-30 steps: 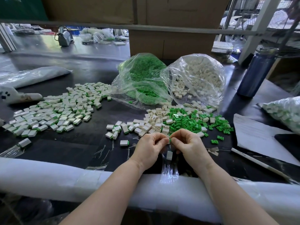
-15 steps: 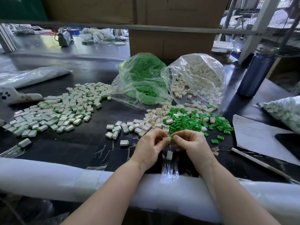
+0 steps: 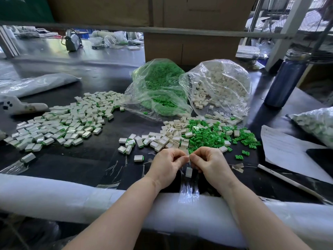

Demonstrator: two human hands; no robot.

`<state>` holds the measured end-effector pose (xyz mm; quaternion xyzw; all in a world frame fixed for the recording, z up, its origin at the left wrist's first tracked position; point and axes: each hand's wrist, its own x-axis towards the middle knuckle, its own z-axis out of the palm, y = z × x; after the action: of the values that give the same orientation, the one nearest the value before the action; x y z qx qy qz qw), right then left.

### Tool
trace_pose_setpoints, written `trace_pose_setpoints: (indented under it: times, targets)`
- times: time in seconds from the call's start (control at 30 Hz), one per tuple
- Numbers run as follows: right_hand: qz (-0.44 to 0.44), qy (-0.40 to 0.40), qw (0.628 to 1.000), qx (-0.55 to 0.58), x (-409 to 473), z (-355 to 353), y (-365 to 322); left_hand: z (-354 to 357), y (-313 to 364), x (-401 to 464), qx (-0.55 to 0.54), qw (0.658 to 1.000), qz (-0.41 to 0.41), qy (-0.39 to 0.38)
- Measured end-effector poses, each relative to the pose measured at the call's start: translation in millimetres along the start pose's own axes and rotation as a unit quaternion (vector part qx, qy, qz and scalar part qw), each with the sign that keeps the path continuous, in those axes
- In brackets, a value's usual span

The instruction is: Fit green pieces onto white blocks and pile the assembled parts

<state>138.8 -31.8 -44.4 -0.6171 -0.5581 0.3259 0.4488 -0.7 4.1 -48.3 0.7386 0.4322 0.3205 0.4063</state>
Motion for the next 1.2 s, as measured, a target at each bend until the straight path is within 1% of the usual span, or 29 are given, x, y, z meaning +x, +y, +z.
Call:
trace_pose_setpoints:
  times: [0.1, 0.23, 0.3, 0.4, 0.63, 0.83, 0.93, 1.03, 1.2]
  targets:
    - [0.001, 0.000, 1.000, 0.017, 0.1, -0.8, 0.5, 0.9, 0.9, -0.1, -0.015, 1.000, -0.003, 0.003]
    - [0.013, 0.024, 0.992, 0.121, 0.0, -0.9, 1.4, 1.8, 3.4, 0.2, -0.052, 0.998, -0.008, 0.020]
    - [0.009, 0.032, 0.990, 0.140, 0.1, -2.1, 1.6, 2.3, 3.8, -0.4, -0.051, 0.999, -0.008, 0.011]
    - [0.001, 0.026, 0.990, 0.139, -0.7, -3.7, 1.1, 2.7, 4.9, -1.9, -0.048, 0.999, -0.008, 0.011]
    - [-0.011, -0.024, 0.991, 0.131, -1.8, -5.1, 0.0, 0.9, 6.2, -3.0, -0.042, 0.999, -0.011, 0.011]
    - [0.004, -0.024, 0.984, 0.175, -0.3, -3.9, 0.8, -1.9, 9.3, -3.0, -0.084, 0.996, 0.007, 0.006]
    - [0.008, -0.068, 0.987, 0.147, -0.1, -2.7, 0.5, -2.2, 12.0, -4.2, -0.098, 0.995, 0.016, -0.004]
    - [-0.005, -0.105, 0.986, 0.127, -1.4, -3.8, -2.0, -2.0, 12.4, -5.8, -0.089, 0.996, 0.023, -0.015]
    - [0.002, -0.110, 0.982, 0.150, -1.5, -4.8, -0.8, -0.7, 12.7, -6.2, -0.067, 0.997, 0.033, -0.029]
